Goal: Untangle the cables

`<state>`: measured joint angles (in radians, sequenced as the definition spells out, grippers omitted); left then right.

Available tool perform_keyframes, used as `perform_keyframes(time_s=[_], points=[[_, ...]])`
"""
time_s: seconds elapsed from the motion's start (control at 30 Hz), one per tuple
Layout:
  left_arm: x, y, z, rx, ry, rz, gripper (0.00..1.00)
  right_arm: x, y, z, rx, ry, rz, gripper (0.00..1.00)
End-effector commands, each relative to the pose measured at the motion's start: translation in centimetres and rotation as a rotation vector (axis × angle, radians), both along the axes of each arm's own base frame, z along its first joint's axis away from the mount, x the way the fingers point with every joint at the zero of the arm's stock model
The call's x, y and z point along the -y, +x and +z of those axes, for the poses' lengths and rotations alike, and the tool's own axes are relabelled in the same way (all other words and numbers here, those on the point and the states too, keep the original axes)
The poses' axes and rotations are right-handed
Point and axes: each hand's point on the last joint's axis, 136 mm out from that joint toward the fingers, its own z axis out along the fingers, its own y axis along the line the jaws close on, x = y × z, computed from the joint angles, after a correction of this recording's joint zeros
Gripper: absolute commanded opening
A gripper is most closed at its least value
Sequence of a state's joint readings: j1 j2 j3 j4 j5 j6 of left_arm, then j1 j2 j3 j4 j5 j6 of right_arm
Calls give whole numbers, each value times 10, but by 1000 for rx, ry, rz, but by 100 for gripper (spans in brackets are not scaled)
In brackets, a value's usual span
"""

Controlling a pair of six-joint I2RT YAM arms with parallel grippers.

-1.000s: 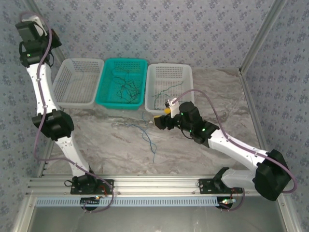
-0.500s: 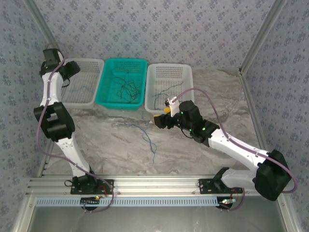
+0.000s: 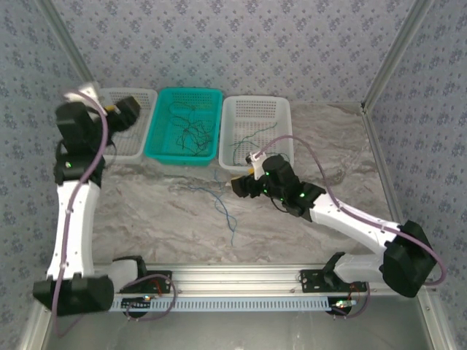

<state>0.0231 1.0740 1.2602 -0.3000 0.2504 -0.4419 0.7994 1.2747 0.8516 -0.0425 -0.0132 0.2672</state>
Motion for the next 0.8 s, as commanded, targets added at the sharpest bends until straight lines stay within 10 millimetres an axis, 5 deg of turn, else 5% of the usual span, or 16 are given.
perform_keyframes(time_s=[0.0, 0.17, 0.4, 0.57, 0.77], points=[[40, -23, -42, -48, 27, -112, 84, -4, -7, -35, -110, -134, -30, 70], [90, -71, -96, -109, 105, -294, 90, -34, -26, -78, -172, -242, 34, 69], [109, -98, -174, -336, 49, -287, 88, -40, -33, -132, -245, -370, -11, 60], [127, -102, -250, -520, -149, -240, 77, -32, -34, -131, -270, -324, -31, 57], [170, -107, -301, -607, -58, -312, 65, -12, -24, -126, -272, -322, -99, 59]])
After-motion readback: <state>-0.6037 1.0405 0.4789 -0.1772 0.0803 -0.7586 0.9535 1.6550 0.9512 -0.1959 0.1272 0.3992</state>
